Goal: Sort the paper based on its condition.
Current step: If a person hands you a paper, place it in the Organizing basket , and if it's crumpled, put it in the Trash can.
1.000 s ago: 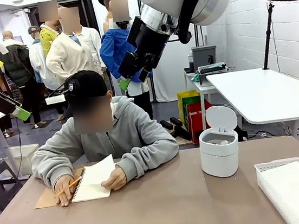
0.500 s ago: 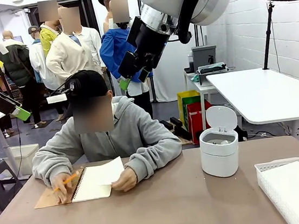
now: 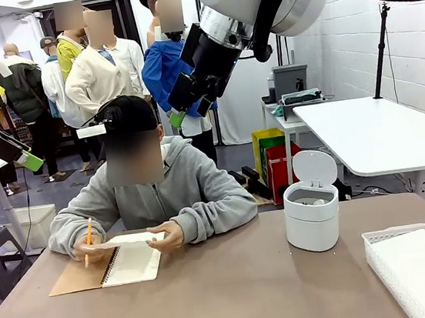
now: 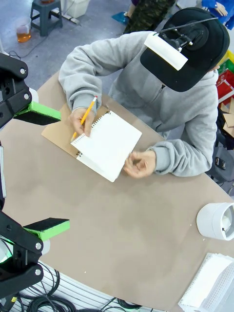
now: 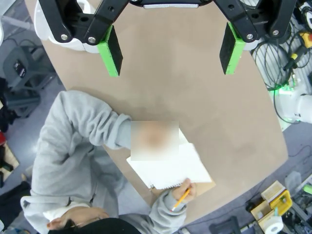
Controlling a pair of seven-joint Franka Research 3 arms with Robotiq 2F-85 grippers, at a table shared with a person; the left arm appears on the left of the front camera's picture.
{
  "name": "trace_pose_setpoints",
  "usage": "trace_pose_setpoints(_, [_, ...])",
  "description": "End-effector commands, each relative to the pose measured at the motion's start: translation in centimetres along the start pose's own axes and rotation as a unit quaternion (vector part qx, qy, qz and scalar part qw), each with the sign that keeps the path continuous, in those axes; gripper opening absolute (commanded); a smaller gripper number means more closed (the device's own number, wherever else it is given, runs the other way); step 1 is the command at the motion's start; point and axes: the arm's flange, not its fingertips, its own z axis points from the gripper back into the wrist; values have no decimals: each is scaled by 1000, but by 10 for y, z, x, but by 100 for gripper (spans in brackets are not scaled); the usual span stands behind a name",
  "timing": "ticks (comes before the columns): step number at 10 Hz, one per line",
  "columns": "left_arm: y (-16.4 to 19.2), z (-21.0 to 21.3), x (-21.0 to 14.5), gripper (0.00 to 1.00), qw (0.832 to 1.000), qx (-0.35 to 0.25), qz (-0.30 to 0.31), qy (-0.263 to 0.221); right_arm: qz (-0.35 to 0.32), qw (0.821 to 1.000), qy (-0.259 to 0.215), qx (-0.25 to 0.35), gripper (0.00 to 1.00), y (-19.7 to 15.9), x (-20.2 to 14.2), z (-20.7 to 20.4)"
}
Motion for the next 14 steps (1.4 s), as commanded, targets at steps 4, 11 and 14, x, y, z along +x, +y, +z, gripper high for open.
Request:
trace_pose_setpoints(4, [0, 0, 0, 100, 1000, 1, 0, 0, -1, 1000, -2, 6, 100, 0, -2, 1])
trace_pose_setpoints(11, [0, 0, 0, 100, 1000, 1, 0, 0, -1, 1000, -2, 6, 100, 0, -2, 1])
trace_pose_setpoints(14, [0, 0, 0, 100, 1000, 1, 0, 0, -1, 1000, -2, 6, 100, 0, -2, 1])
